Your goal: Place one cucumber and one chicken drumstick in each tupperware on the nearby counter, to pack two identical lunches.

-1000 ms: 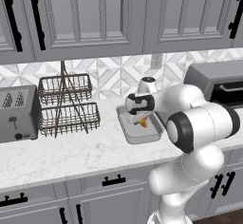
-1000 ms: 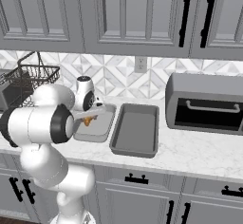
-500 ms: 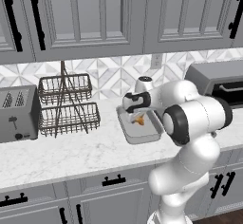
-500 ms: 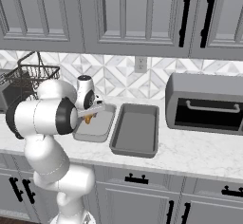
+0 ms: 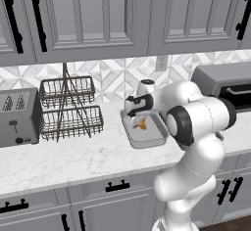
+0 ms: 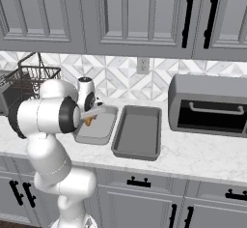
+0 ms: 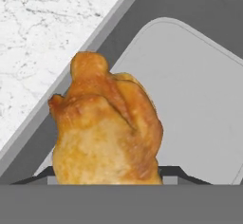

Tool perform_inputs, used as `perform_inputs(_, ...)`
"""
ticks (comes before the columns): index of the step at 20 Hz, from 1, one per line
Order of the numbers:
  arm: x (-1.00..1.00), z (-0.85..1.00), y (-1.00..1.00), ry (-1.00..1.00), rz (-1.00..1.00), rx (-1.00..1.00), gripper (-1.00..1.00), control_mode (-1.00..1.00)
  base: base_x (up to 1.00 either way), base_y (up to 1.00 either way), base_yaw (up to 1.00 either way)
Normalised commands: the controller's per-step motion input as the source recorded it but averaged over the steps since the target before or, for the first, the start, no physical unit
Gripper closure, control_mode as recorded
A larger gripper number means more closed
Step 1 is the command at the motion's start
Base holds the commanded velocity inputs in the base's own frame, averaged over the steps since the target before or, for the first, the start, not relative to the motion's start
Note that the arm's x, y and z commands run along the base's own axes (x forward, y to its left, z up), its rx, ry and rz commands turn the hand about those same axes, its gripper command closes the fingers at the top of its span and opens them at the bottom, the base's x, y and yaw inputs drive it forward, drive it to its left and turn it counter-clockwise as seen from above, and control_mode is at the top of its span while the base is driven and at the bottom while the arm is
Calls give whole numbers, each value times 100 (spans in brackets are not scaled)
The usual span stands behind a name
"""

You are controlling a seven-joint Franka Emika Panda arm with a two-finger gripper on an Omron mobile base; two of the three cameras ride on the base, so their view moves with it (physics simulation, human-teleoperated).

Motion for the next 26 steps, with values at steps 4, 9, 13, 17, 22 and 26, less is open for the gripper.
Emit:
perform_inputs(4, 0, -10, 9, 0, 0, 0, 100, -100, 0, 0, 0)
perform_inputs(9, 0, -11, 0, 0, 0, 1, 100, -100, 0, 0, 0)
perform_inputs(13, 0, -6, 0, 0, 0, 1, 100, -100, 0, 0, 0)
perform_inputs(17, 0, 0, 1, 0, 0, 0, -100, -100, 0, 0, 0)
perform_inputs(22, 0, 0, 0, 0, 0, 0, -100, -100, 0, 0, 0)
perform_inputs(26, -3, 37, 0, 0, 0, -2, -100, -100, 0, 0, 0)
